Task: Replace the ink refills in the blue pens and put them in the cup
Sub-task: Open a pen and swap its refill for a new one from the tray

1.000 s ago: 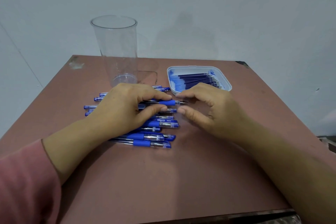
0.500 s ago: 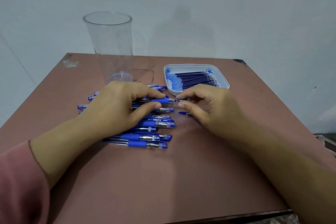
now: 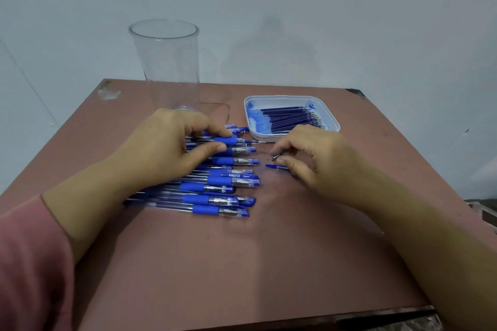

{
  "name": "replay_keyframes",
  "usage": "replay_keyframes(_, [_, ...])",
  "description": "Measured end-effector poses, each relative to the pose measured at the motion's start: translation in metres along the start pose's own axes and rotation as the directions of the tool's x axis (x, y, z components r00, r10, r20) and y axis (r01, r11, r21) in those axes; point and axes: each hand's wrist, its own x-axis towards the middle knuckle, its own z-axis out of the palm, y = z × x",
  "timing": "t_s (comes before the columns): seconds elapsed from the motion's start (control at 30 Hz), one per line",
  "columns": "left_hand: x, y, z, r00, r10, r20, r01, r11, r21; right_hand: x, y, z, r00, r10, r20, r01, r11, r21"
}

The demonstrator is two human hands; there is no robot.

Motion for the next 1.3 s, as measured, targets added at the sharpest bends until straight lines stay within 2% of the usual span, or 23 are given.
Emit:
replay_keyframes(0.13, [0.001, 0.000, -0.002, 1.000, -0.020, 0.008, 0.020, 1.000, -0.018, 0.001, 0.002, 0.005, 0.989, -0.074, 0.130, 0.087, 0.992, -0.096])
replay_keyframes(0.27, [0.000, 0.003, -0.001, 0.999, -0.024, 0.024, 0.024, 1.000, 0.004, 0.003, 0.003, 0.011, 0.977, -0.050, 0.205, 0.078, 0.988, -0.132])
replay_keyframes(0.37, [-0.002, 0.009, -0.002, 0.999, -0.030, 0.035, 0.030, 0.999, 0.012, 0.003, 0.002, 0.002, 0.992, -0.021, 0.122, 0.027, 0.998, -0.053])
replay_keyframes(0.47, [-0.008, 0.015, -0.001, 0.999, -0.043, 0.011, 0.043, 0.999, -0.004, 0.001, 0.005, -0.014, 0.998, 0.070, -0.004, -0.070, 0.996, 0.049])
replay_keyframes(0.57, [-0.017, 0.021, 0.002, 0.998, -0.053, -0.034, 0.052, 0.998, -0.024, -0.001, 0.006, -0.019, 0.990, 0.139, 0.000, -0.138, 0.979, 0.149])
replay_keyframes(0.73, [-0.033, 0.028, 0.006, 0.997, -0.046, -0.065, 0.045, 0.999, -0.016, -0.009, -0.009, -0.008, 0.994, 0.107, 0.005, -0.104, 0.958, 0.266])
replay_keyframes(0.93, [-0.033, 0.032, 0.009, 0.999, 0.008, -0.038, -0.009, 1.000, -0.005, -0.015, -0.015, 0.015, 0.987, 0.015, -0.160, 0.020, 0.977, 0.212])
replay_keyframes(1.03, [-0.032, 0.029, 0.007, 0.998, 0.009, -0.065, -0.008, 1.000, 0.019, -0.017, -0.008, 0.008, 0.973, 0.019, -0.228, 0.021, 0.985, 0.172])
replay_keyframes(1.13, [-0.030, 0.029, 0.007, 0.997, 0.027, -0.073, -0.025, 0.999, 0.027, -0.019, -0.004, 0.006, 0.974, -0.001, -0.226, 0.030, 0.992, 0.126])
replay_keyframes(1.3, [-0.026, 0.032, 0.010, 0.994, 0.082, -0.079, -0.078, 0.996, 0.042, -0.008, -0.009, 0.013, 0.966, -0.129, -0.223, 0.144, 0.988, 0.055])
